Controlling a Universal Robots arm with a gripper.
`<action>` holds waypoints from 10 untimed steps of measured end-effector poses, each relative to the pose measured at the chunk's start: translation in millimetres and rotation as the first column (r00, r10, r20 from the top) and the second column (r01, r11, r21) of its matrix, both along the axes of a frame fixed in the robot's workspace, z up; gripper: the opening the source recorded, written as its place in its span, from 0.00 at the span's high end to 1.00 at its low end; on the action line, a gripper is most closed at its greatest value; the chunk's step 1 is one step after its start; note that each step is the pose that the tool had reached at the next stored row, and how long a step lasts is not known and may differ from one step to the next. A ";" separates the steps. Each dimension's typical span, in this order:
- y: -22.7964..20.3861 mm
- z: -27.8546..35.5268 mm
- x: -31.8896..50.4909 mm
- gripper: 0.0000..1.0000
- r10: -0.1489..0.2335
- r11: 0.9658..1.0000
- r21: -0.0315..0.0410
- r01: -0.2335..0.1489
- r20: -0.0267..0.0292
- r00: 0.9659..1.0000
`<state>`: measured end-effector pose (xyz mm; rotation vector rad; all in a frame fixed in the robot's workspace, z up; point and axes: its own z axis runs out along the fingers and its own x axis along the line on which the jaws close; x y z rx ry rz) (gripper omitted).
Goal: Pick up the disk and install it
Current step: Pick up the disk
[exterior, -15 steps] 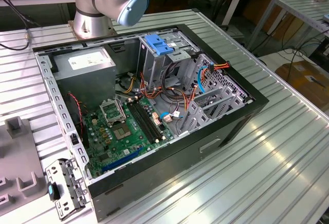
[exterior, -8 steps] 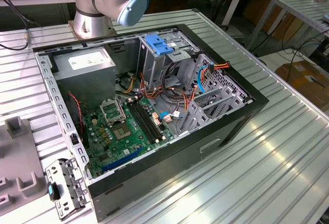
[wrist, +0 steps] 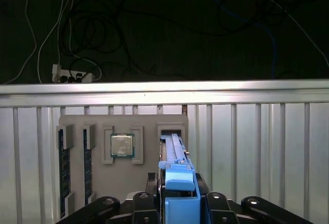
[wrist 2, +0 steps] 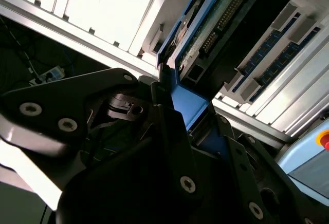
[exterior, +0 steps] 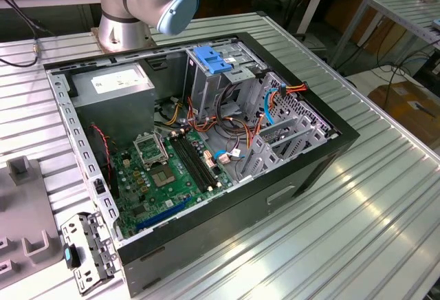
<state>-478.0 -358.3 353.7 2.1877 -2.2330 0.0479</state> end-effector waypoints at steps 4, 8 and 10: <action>0.0 7.8 0.0 0.63 0.000 1.000 0.000 0.000 0.000 1.000; 0.0 20.6 0.0 0.63 0.000 1.000 0.000 0.000 0.000 1.000; 0.0 27.7 0.0 0.63 0.000 1.000 0.000 0.000 0.000 1.000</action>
